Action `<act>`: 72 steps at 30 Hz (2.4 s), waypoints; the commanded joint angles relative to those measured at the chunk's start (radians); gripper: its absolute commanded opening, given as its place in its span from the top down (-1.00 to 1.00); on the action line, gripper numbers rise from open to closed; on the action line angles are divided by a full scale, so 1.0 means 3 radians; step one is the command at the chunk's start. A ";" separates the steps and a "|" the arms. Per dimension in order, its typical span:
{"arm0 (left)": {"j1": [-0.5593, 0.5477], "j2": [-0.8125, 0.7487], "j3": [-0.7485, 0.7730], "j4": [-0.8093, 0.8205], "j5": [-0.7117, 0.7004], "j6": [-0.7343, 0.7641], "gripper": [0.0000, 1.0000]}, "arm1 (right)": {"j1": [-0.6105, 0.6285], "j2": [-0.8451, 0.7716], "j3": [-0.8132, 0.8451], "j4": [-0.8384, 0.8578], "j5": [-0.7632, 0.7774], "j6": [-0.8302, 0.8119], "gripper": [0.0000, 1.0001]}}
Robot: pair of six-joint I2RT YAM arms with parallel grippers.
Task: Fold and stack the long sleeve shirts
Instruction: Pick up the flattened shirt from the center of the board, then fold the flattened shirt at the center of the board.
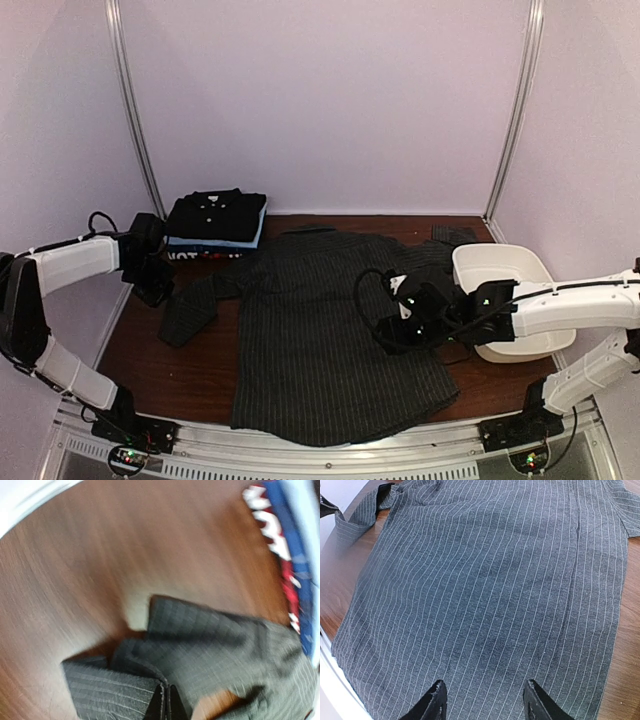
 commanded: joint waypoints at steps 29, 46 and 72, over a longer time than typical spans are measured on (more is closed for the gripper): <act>-0.3424 0.1265 0.1966 -0.0327 -0.0209 0.2372 1.00 | -0.0153 -0.0712 -0.0193 0.0071 0.0354 -0.0051 0.00; -0.3330 0.0226 0.1090 -0.0102 -0.0341 0.1245 -0.01 | -0.0143 -0.0294 -0.0219 0.0637 -0.0320 -0.0536 -0.20; -0.2209 0.0818 0.0237 0.1397 0.1126 0.0936 -0.23 | -0.0213 0.0492 0.0489 0.0740 -0.0272 -0.0598 -0.28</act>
